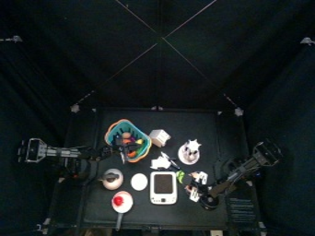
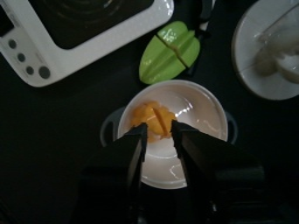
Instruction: Grab squash
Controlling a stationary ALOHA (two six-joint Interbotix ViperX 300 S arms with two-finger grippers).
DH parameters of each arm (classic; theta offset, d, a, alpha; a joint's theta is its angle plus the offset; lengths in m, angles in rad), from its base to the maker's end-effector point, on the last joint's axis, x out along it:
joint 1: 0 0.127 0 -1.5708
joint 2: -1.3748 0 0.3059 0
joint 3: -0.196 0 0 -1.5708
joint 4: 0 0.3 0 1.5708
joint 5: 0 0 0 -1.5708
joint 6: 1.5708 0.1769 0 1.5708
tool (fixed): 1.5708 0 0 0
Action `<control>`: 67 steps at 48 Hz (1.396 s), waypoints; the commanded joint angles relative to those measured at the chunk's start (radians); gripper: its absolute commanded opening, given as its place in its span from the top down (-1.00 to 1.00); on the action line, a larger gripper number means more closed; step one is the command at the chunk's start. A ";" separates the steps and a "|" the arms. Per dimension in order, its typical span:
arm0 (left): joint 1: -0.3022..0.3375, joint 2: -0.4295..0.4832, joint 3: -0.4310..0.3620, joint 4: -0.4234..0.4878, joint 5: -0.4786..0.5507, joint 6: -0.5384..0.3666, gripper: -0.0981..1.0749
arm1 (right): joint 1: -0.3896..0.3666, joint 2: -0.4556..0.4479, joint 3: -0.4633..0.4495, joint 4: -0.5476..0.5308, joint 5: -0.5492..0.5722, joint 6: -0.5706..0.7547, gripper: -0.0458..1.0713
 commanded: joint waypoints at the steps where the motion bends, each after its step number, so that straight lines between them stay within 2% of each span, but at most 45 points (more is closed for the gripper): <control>1: 0.002 -0.002 -0.012 -0.002 -0.005 0.002 0.24 | -0.003 -0.018 0.005 -0.002 -0.009 0.003 -0.68; 8: 0.002 -0.002 -0.012 -0.002 -0.005 0.002 0.24 | -0.011 -0.005 0.038 -0.008 -0.031 0.003 -0.70; 19: 0.002 -0.002 -0.011 -0.002 -0.005 0.002 0.24 | -0.081 0.071 0.074 -0.041 -0.181 -0.008 -0.70; 24: 0.002 -0.002 -0.012 -0.002 -0.005 0.002 0.24 | -0.081 0.084 0.074 -0.043 -0.184 -0.008 -0.67; 29: 0.002 -0.003 -0.012 -0.002 -0.005 0.002 0.24 | -0.080 0.084 0.077 -0.043 -0.183 -0.008 -0.55; 34: 0.002 -0.002 -0.011 -0.002 -0.005 0.002 0.24 | -0.081 0.084 0.080 -0.041 -0.179 -0.008 -0.28; 41: 0.002 -0.003 -0.011 -0.002 -0.005 0.002 0.24 | -0.081 0.063 0.063 -0.043 -0.121 -0.009 -0.03; 53: 0.003 -0.003 -0.011 -0.002 -0.005 0.002 0.24 | -0.058 -0.023 -0.020 -0.107 0.049 -0.008 -0.02; 63: 0.002 -0.002 -0.012 -0.006 -0.005 0.000 0.24 | -0.055 -0.026 -0.041 -0.132 0.058 -0.009 -0.02; 67: -0.002 -0.003 -0.015 -0.012 -0.005 0.002 0.24 | -0.046 -0.029 -0.071 -0.196 0.058 -0.009 -0.02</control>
